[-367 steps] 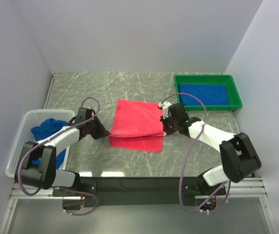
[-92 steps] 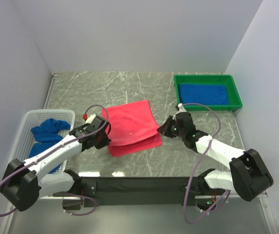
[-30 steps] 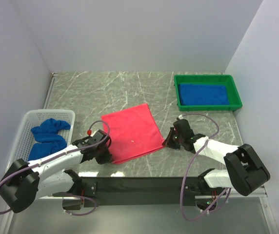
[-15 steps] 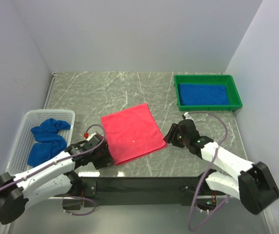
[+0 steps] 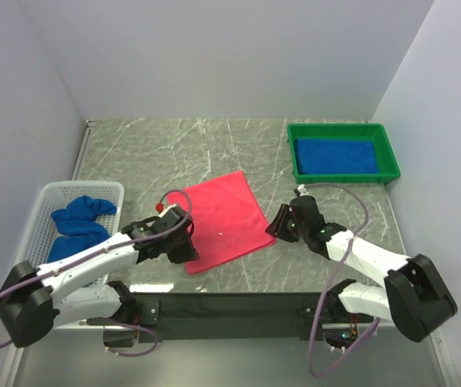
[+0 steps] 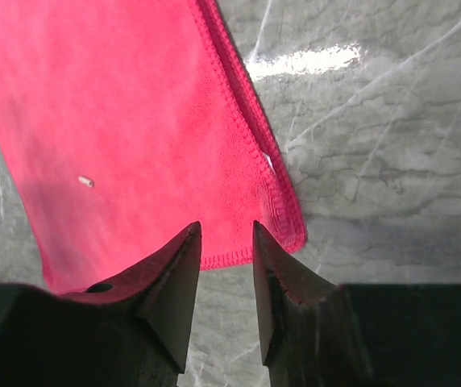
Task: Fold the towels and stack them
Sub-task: Fold the towel
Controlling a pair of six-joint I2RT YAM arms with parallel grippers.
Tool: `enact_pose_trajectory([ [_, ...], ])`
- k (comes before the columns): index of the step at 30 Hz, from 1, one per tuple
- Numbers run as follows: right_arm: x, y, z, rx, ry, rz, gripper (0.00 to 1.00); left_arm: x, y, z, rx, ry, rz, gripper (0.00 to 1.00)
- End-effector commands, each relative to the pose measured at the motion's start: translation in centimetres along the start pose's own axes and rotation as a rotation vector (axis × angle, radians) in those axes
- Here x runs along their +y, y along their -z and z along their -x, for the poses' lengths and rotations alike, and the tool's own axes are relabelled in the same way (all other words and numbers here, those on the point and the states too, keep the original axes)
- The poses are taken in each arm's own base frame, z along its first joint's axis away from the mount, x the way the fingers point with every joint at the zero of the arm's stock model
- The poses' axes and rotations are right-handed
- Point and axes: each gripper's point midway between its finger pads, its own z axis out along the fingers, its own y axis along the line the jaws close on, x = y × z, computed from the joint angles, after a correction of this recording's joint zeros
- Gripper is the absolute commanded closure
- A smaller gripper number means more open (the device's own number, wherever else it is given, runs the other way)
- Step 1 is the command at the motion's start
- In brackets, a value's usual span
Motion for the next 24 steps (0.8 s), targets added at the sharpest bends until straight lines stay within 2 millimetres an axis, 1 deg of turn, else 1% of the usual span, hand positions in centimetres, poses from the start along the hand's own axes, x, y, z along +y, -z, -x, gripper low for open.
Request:
enact_pose_trajectory([
  [1, 0.8, -1.1, 0.1, -0.007, -0.035, 0.049, 0.62, 0.5, -2.0, -1.4, 0.047, -0.058, 0.000, 0.83],
  [2, -0.1, -1.7, -0.8, 0.024, -0.045, 0.020, 0.61, 0.8, -2.4, -2.0, 0.070, -0.062, 0.005, 0.84],
  [3, -0.6, -2.0, -1.1, 0.035, -0.055, 0.002, 0.62, 1.4, -3.0, -2.5, 0.089, -0.065, 0.025, 0.85],
  [4, -1.6, -2.4, -1.6, 0.056, -0.071, -0.027, 0.62, 2.5, -3.5, -3.2, 0.112, -0.063, 0.048, 0.86],
  [5, -2.1, -2.5, -2.1, 0.071, -0.085, -0.039, 0.62, 2.9, -3.9, -3.5, 0.121, -0.060, 0.056, 0.87],
  [6, -2.4, -2.5, -2.5, 0.084, -0.092, -0.047, 0.62, 4.2, -4.3, -4.2, 0.142, -0.056, 0.092, 0.89],
  [7, -2.6, -2.5, -2.4, 0.081, -0.102, -0.052, 0.62, 4.8, -4.4, -4.5, 0.150, -0.049, 0.107, 0.90],
  [8, -3.0, -2.4, -2.8, 0.084, -0.112, -0.059, 0.62, 5.5, -4.5, -4.7, 0.157, -0.045, 0.128, 0.91],
  [9, -3.3, -2.3, -2.8, 0.077, -0.118, -0.063, 0.63, 5.7, -4.5, -4.8, 0.156, -0.035, 0.128, 0.91],
  [10, -3.3, -2.0, -2.5, 0.062, -0.125, -0.058, 0.63, 6.5, -4.5, -5.1, 0.160, -0.030, 0.146, 0.92],
  [12, -3.8, -1.7, -2.6, 0.053, -0.140, -0.064, 0.63, 6.9, -4.0, -5.0, 0.145, -0.017, 0.155, 0.92],
  [15, -3.4, -1.0, -2.4, 0.046, -0.128, -0.049, 0.63, 7.2, -3.3, -4.8, 0.132, -0.011, 0.167, 0.91],
  [17, -3.0, -0.4, -2.1, 0.041, -0.107, -0.035, 0.63, 6.8, -2.7, -4.6, 0.128, -0.008, 0.159, 0.84],
  [18, -2.7, -0.2, -1.9, 0.035, -0.097, -0.024, 0.63, 7.1, -2.5, -4.0, 0.094, -0.008, 0.180, 0.81],
  [20, -1.3, 0.5, -0.8, 0.005, -0.032, 0.033, 0.63, 5.8, -1.9, -2.9, 0.055, 0.000, 0.153, 0.77],
  [21, -0.8, 0.8, -0.2, -0.012, -0.008, 0.051, 0.62, 4.8, -1.3, -2.3, 0.027, 0.012, 0.111, 0.74],
  [22, 0.0, 1.1, 0.6, -0.038, 0.023, 0.077, 0.62, 3.0, -0.7, -1.2, -0.011, 0.016, 0.053, 0.65],
  [23, 1.0, 1.4, 1.9, -0.071, 0.075, 0.106, 0.62, 2.1, -0.2, -0.4, -0.042, 0.018, 0.019, 0.62],
  [24, 1.6, 1.5, 2.6, -0.089, 0.100, 0.125, 0.61, 1.1, 0.3, 0.5, -0.078, 0.016, -0.013, 0.59],
])
